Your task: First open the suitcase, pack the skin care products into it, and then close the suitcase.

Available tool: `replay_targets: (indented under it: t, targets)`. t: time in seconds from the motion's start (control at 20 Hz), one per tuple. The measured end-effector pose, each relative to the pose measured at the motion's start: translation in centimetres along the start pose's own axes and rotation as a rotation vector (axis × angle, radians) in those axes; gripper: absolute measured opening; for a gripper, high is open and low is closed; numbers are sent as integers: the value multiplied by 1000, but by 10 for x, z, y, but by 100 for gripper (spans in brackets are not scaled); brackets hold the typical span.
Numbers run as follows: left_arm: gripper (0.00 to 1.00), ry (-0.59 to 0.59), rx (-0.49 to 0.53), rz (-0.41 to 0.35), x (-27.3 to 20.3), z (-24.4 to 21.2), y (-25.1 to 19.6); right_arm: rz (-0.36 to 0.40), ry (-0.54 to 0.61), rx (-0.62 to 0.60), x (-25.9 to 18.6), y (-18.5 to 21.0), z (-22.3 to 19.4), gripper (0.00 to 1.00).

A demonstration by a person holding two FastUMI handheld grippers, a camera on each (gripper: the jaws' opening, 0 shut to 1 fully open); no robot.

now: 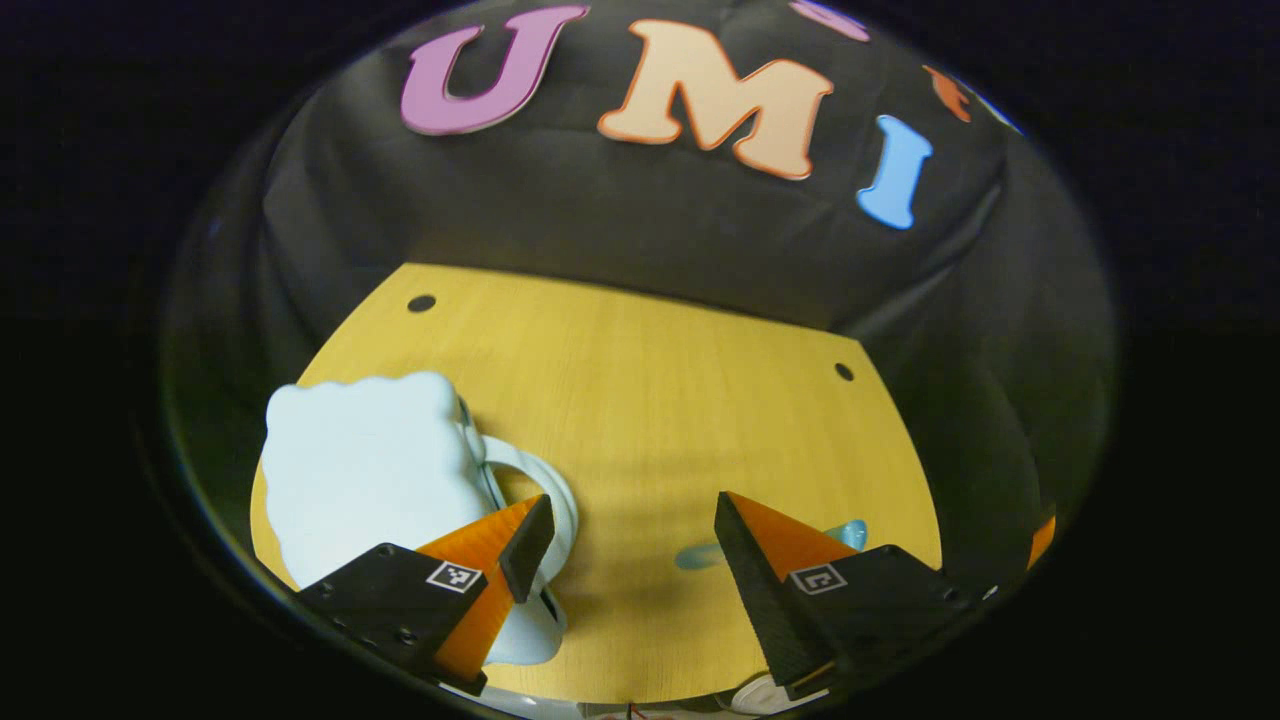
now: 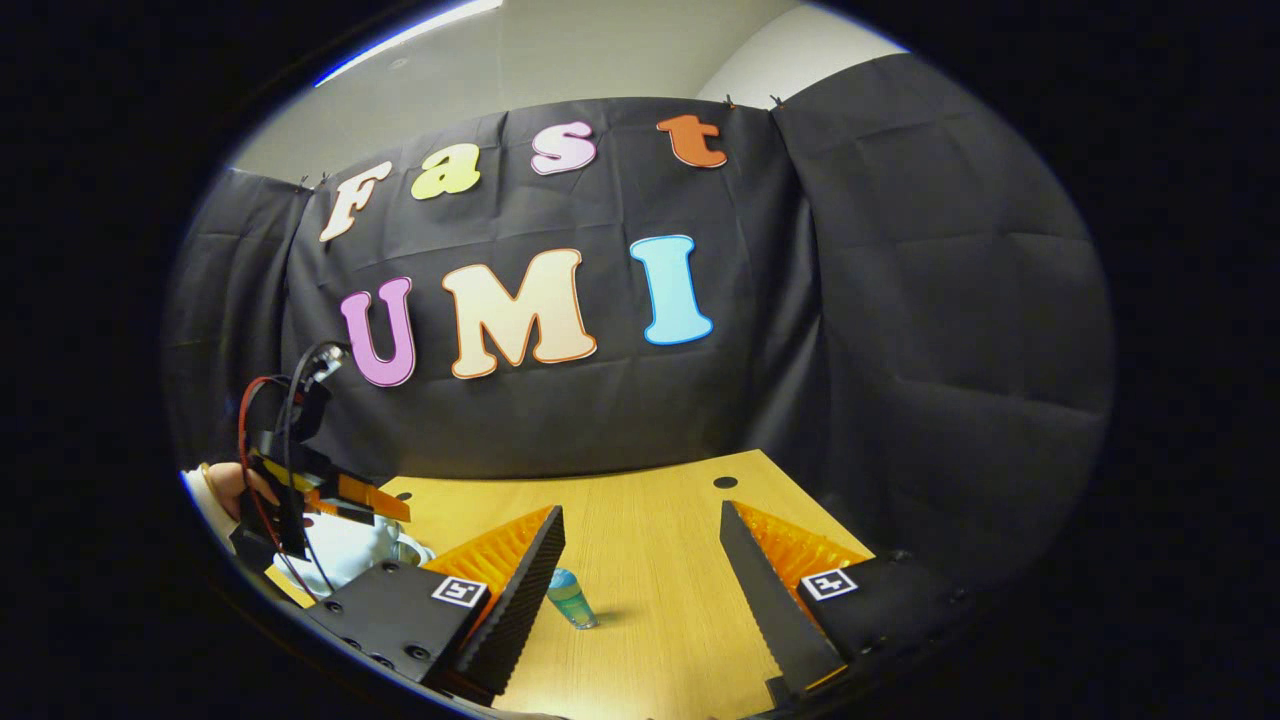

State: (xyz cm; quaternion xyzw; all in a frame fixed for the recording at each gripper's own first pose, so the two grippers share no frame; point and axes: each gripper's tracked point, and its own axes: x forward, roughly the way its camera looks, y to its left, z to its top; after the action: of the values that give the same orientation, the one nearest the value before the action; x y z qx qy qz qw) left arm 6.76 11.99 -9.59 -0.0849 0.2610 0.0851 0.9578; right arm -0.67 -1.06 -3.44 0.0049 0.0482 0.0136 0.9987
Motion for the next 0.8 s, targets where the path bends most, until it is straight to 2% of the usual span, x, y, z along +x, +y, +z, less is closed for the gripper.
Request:
replay_targets:
  t: [0.1, 0.15, 0.2, 0.4, 0.6, 0.8]
  targets:
    - [95, 83, -27, 35, 20, -5, 15, -7, 9, 6, 1, -6, -3, 98]
    - [95, 115, -30, 66, 28, -6, 23, -14, 13, 8, 2, -10, -4, 94]
    - [95, 148, -26, 92, 33, -10, 30, -19, 20, 10, 2, -13, -7, 98]
    - [94, 258, -59, 145, 64, -21, 44, -47, 54, 29, 5, -28, -16, 98]
    - [82, 379, -76, 172, 82, -37, 48, -77, 76, 45, 8, -43, -23, 98]
    - [71, 439, -72, 210, 93, -45, 54, -103, 88, 51, 10, -55, -27, 98]
